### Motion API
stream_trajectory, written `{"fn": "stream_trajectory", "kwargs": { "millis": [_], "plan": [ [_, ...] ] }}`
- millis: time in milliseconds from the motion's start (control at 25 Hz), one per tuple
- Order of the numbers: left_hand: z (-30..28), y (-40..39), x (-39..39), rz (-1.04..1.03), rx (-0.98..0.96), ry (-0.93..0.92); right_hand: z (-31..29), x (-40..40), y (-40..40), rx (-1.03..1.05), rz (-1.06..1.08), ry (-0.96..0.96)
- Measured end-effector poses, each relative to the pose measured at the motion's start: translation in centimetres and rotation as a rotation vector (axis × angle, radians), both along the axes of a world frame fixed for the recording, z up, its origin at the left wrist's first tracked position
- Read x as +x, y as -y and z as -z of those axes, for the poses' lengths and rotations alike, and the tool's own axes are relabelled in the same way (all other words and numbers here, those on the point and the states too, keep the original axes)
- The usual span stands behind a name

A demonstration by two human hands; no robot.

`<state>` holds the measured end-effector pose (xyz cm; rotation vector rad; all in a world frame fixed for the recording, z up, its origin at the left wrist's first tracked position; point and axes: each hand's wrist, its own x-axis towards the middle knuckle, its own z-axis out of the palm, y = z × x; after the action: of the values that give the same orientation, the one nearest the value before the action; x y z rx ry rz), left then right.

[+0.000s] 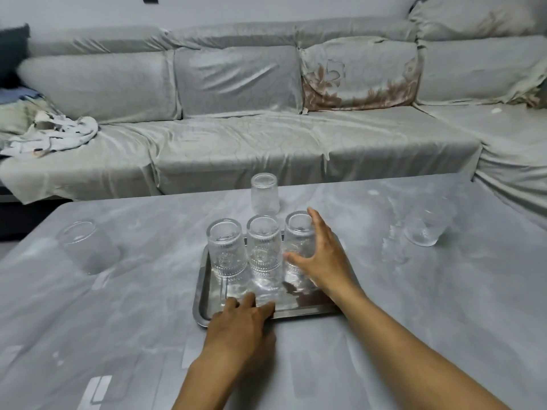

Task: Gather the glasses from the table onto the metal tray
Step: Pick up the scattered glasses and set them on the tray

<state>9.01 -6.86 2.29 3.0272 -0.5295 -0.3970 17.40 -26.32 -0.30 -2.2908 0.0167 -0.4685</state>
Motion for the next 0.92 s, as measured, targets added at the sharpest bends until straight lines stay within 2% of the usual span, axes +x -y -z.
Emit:
{"fn": "stream_trajectory", "kwargs": {
  "millis": [80, 200, 360, 560, 640, 720, 840, 920],
  "plan": [
    [-0.1, -0.3, 0.3, -0.002, -0.031, 0.010, -0.7, -1.0, 2.1, -0.020, 0.034, 0.076],
    [0.2, -0.2, 0.7, -0.001, -0.078, 0.010, -2.6, -2.0, 8.9, -0.225, 0.257, 0.148],
    [0.6, 0.1, 0.8, 0.010, -0.097, 0.018, -5.2, -2.4, 17.2, -0.489, 0.507, -0.005],
    [0.4, 0.1, 0.9, 0.007, -0.094, 0.042, -3.7, -2.2, 19.4, -0.586, 0.463, -0.346],
    [0.5, 0.1, 0.9, 0.004, -0.075, 0.036, -3.5, -2.1, 19.4, -0.668, 0.449, -0.313],
    [0.6, 0.1, 0.8, 0.010, -0.066, 0.018, -3.8, -2.2, 19.1, -0.664, 0.393, -0.254],
    [0.0, -0.5, 1.3, 0.024, -0.080, -0.030, -5.1, -2.9, 16.6, -0.588, 0.337, -0.207],
    [-0.5, -0.2, 1.4, 0.028, -0.111, -0.064, -6.5, -3.8, 14.1, -0.450, 0.352, -0.100]
  ]
}}
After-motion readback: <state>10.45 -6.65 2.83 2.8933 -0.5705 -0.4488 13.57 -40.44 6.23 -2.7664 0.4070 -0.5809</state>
